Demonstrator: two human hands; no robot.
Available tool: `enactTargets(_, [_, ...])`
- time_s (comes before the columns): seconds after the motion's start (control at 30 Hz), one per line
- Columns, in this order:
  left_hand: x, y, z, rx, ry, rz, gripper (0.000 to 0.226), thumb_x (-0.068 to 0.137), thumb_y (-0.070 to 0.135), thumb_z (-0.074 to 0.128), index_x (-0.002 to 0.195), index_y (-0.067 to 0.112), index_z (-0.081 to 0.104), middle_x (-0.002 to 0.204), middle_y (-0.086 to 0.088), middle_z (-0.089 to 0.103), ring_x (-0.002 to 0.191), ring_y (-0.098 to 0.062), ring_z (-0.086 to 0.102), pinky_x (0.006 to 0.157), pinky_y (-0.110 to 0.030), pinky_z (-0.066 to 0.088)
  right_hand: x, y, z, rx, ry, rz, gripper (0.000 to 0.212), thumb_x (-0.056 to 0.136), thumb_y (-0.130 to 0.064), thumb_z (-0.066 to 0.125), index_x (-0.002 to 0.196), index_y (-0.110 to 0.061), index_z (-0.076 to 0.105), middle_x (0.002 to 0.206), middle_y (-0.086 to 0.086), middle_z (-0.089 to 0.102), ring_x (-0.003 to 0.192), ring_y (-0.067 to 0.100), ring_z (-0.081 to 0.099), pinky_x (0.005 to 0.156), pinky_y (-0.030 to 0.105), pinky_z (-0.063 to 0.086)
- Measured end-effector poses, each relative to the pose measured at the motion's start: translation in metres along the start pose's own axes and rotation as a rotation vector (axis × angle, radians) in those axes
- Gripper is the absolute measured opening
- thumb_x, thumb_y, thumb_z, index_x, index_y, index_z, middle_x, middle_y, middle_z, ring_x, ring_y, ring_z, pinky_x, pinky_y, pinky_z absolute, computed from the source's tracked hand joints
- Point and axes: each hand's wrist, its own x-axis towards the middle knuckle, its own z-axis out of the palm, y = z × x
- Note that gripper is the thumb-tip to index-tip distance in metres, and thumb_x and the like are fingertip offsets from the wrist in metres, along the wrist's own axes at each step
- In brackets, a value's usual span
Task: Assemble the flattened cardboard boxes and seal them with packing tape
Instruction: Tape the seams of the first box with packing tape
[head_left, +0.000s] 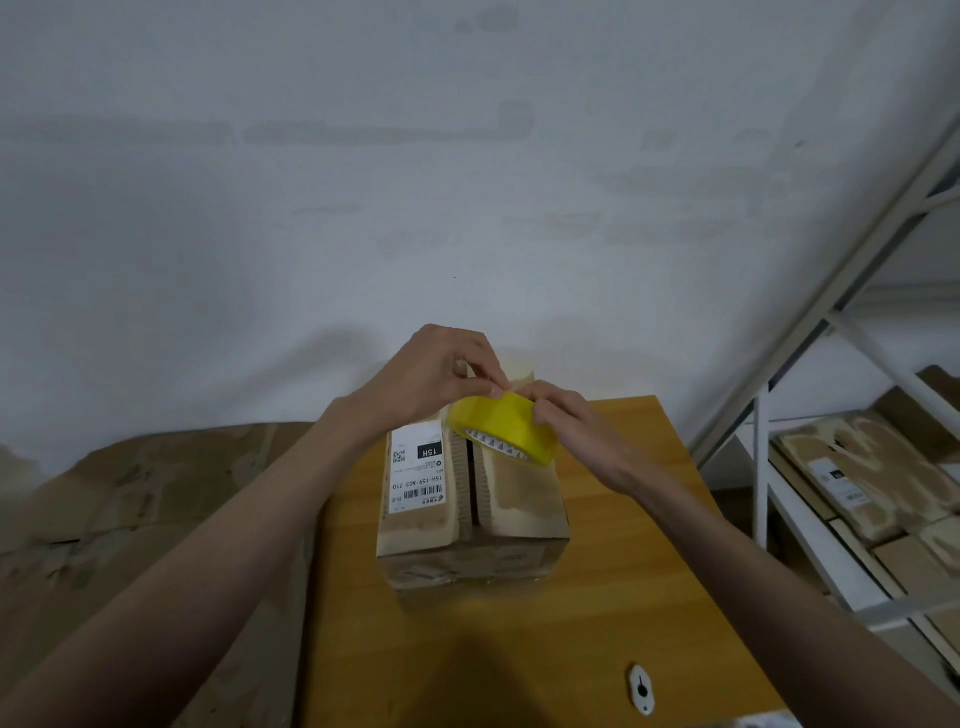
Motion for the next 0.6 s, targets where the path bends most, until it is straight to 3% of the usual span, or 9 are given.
enactTargets(0.13, [0.001,0.001,-0.002,0.030,0.001,0.036,0.003,0.082,0.016,0.080,0.085,0.014,0.079,0.089,0.006,0.070,0.082,-0.014,0.067,0.071,-0.025,0.054,0.002,-0.003,-0.003,-0.035,-0.013,0.017,0.045,0.083,-0.037,0.039,0.115,-0.018,0.065,0.111,-0.003,0.060,0.104,0.012,0.054,0.087,0.031,0.045])
enactTargets(0.33, [0.001,-0.007,-0.007,0.167,-0.131,0.074,0.002,0.091,0.011,0.069,0.089,0.010,0.068,0.094,0.002,0.061,0.087,-0.013,0.061,0.077,-0.031,0.053,0.013,-0.011,-0.013,-0.259,-0.013,-0.035,0.036,0.087,-0.045,0.046,0.103,-0.021,0.068,0.105,-0.001,0.064,0.098,0.018,0.061,0.083,0.035,0.048])
enactTargets(0.5, [0.007,-0.003,-0.007,0.293,-0.326,-0.021,0.005,0.097,0.005,0.056,0.093,0.006,0.059,0.085,0.002,0.060,0.077,-0.010,0.052,0.070,-0.032,0.041,0.020,-0.014,-0.022,-0.474,0.001,-0.074,0.029,0.100,-0.034,0.054,0.115,-0.015,0.071,0.104,-0.002,0.063,0.094,0.015,0.059,0.075,0.024,0.046])
enactTargets(0.6, [0.008,-0.002,-0.009,0.188,-0.352,-0.110,0.004,0.098,0.006,0.056,0.099,0.009,0.059,0.087,0.002,0.061,0.079,-0.012,0.055,0.072,-0.029,0.045,0.019,-0.018,-0.024,-0.490,0.025,-0.072,0.032,0.101,-0.034,0.053,0.115,-0.011,0.070,0.108,0.003,0.065,0.095,0.018,0.060,0.079,0.030,0.048])
